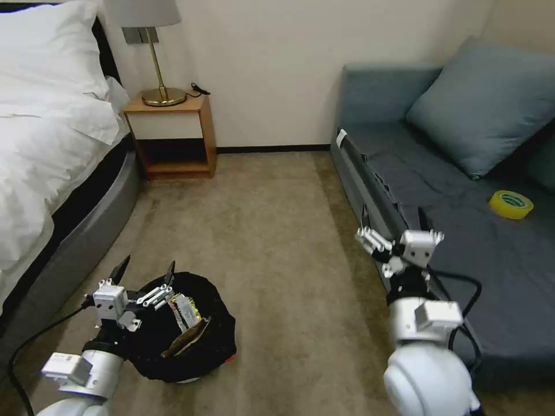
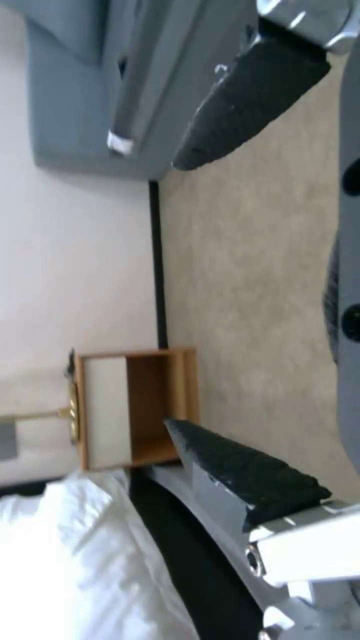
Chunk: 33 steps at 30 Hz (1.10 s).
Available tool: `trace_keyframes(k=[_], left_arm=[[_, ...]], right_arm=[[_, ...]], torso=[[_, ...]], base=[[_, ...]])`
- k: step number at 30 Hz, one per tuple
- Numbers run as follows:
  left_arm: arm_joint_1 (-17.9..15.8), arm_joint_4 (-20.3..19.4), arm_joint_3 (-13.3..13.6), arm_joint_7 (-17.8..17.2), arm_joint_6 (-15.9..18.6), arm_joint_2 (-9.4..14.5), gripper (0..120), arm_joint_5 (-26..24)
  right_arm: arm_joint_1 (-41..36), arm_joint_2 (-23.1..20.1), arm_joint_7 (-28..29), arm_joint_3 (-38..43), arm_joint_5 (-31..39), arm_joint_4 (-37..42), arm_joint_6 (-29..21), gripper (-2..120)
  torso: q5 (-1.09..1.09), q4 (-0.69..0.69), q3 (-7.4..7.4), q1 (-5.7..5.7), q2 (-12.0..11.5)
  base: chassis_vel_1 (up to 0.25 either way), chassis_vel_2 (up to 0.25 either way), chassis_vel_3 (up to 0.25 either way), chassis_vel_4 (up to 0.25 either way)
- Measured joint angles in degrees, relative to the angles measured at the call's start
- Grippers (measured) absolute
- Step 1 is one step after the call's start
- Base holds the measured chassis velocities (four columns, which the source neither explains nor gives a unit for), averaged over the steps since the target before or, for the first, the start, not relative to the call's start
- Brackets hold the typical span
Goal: Pick up the trash bin, then pick up the garbage on the floor and place it into the trash bin.
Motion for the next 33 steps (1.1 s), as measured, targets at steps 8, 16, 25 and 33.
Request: trace_keyframes(k=[8, 16, 25, 33], left_arm=[[0.66, 1.96, 1.36, -4.22, -1.72, 0.38, 100, 0.57], [0.57, 2.55, 2.14, -5.20, -3.04, 0.46, 100, 0.54], [-0.49, 2.80, 3.18, -5.50, -3.04, 0.49, 100, 0.81], [-0.51, 2.80, 3.19, -5.50, -2.96, 0.48, 100, 0.82]], right_arm=[[-1.60, 1.20, -2.35, -2.70, -2.39, -3.80, -0.03, 100], [-2.30, 2.08, -1.71, -2.24, -2.50, -4.18, 1.29, 100], [-3.05, 2.74, -0.80, -1.35, -2.43, -3.99, 2.24, 100], [-2.99, 2.73, -0.78, -1.35, -2.34, -3.95, 2.24, 100]], torso=[[0.01, 0.01, 0.01, 0.00, 0.00], [0.01, 0.01, 0.01, 0.00, 0.00], [0.02, 0.00, 0.01, 0.00, -0.01], [0.02, 0.00, 0.01, 0.00, -0.01]], base=[[0.000, 0.000, 0.000, 0.000], [0.000, 0.000, 0.000, 0.000], [0.000, 0.000, 0.000, 0.000], [0.000, 0.000, 0.000, 0.000]])
